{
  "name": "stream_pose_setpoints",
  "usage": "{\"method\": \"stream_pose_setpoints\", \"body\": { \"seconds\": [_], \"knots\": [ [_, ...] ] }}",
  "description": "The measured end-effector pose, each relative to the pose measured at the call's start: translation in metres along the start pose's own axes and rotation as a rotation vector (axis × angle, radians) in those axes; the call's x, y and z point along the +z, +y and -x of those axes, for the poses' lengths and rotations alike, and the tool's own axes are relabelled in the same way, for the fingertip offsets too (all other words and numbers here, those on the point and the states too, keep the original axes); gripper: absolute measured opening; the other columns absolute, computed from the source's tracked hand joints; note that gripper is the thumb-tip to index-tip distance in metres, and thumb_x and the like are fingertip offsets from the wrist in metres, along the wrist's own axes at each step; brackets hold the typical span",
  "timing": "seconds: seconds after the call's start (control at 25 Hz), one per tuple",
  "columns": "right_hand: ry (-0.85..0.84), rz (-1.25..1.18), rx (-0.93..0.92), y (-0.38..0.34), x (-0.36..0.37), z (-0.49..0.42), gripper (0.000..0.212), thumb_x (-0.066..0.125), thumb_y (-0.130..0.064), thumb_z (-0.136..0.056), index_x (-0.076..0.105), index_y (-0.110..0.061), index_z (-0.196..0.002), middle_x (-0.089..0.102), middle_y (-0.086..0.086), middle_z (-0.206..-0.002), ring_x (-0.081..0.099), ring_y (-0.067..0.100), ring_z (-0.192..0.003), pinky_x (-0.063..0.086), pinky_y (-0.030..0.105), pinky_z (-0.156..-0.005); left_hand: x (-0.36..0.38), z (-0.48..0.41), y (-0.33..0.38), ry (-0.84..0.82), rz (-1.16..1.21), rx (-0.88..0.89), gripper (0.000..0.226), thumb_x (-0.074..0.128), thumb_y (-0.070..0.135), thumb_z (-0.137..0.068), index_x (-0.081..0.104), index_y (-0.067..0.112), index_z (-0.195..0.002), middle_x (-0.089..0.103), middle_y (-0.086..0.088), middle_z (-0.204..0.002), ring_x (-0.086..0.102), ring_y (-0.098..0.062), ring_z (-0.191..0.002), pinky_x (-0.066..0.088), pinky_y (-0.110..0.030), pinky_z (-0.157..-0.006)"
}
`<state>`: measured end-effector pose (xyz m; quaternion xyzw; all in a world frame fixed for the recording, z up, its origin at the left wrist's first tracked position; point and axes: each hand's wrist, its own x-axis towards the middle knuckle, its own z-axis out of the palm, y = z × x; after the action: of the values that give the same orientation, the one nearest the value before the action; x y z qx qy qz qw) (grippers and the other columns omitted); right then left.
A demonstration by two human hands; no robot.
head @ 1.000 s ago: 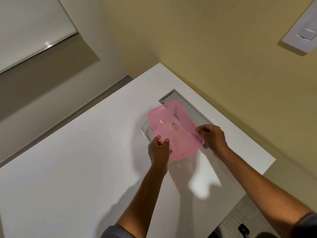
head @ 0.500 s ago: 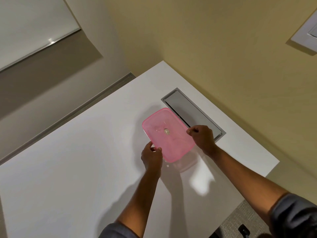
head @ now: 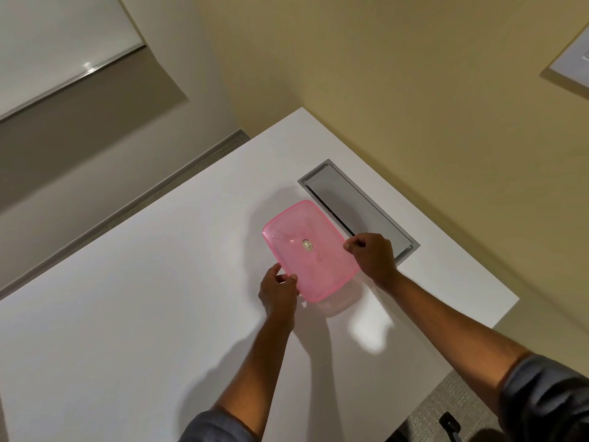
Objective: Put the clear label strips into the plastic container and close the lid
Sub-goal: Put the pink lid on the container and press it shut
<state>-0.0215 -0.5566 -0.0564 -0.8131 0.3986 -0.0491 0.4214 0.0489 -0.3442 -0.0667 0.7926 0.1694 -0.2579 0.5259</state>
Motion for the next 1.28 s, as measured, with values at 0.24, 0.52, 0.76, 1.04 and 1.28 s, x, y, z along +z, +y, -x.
{"method": "stream_pose_setpoints", "body": {
  "seconds": [0.24, 0.52, 0.76, 1.04, 1.28],
  "knots": [
    [-0.011, -0.002, 0.009, 0.000, -0.001, -0.004, 0.015, 0.078, -0.019, -0.096, 0.082, -0.005, -0.095, 0.084, 0.008, -0.095, 0.071, 0.017, -0.082, 0.047, 0.015, -0.069, -0.003, -0.005, 0.000, -0.036, 0.070, -0.072, 0.052, 0.075, 0.003, -0.100, 0.063, 0.017, -0.149, 0.074, -0.001, -0.101, 0.080, -0.030, -0.099, 0.069, -0.038, -0.077],
    [-0.033, 0.046, -0.019, -0.002, -0.003, -0.009, 0.018, 0.077, -0.020, -0.097, 0.081, -0.003, -0.092, 0.083, 0.008, -0.091, 0.070, 0.016, -0.078, 0.041, 0.011, -0.065, -0.003, -0.006, -0.002, -0.027, 0.072, -0.087, 0.048, 0.076, 0.006, -0.100, 0.066, 0.015, -0.147, 0.077, -0.006, -0.109, 0.081, -0.024, -0.091, 0.069, -0.036, -0.071],
    [-0.049, 0.031, 0.019, -0.004, -0.003, -0.015, 0.010, 0.079, -0.013, -0.094, 0.082, -0.003, -0.091, 0.084, 0.007, -0.095, 0.073, 0.016, -0.080, 0.049, 0.018, -0.069, 0.000, -0.002, -0.004, 0.012, 0.058, -0.013, 0.052, 0.077, 0.007, -0.100, 0.064, 0.015, -0.150, 0.075, 0.002, -0.100, 0.080, -0.021, -0.090, 0.069, -0.032, -0.071],
    [-0.061, 0.035, 0.061, -0.004, -0.004, -0.019, 0.013, 0.080, -0.015, -0.094, 0.083, -0.003, -0.095, 0.083, 0.010, -0.099, 0.066, 0.010, -0.075, 0.050, 0.024, -0.072, 0.001, 0.002, -0.006, 0.042, 0.098, 0.030, 0.052, 0.078, 0.009, -0.099, 0.066, 0.016, -0.148, 0.079, -0.009, -0.105, 0.081, -0.026, -0.095, 0.062, -0.019, -0.058],
    [-0.060, 0.040, 0.042, -0.006, -0.002, -0.017, 0.014, 0.076, -0.012, -0.097, 0.082, 0.000, -0.097, 0.083, 0.010, -0.102, 0.068, 0.012, -0.079, 0.051, 0.024, -0.078, 0.002, -0.005, -0.004, 0.014, 0.082, -0.042, 0.049, 0.076, 0.009, -0.101, 0.065, 0.014, -0.148, 0.075, -0.004, -0.106, 0.079, -0.030, -0.100, 0.069, -0.037, -0.078]
  ]
}}
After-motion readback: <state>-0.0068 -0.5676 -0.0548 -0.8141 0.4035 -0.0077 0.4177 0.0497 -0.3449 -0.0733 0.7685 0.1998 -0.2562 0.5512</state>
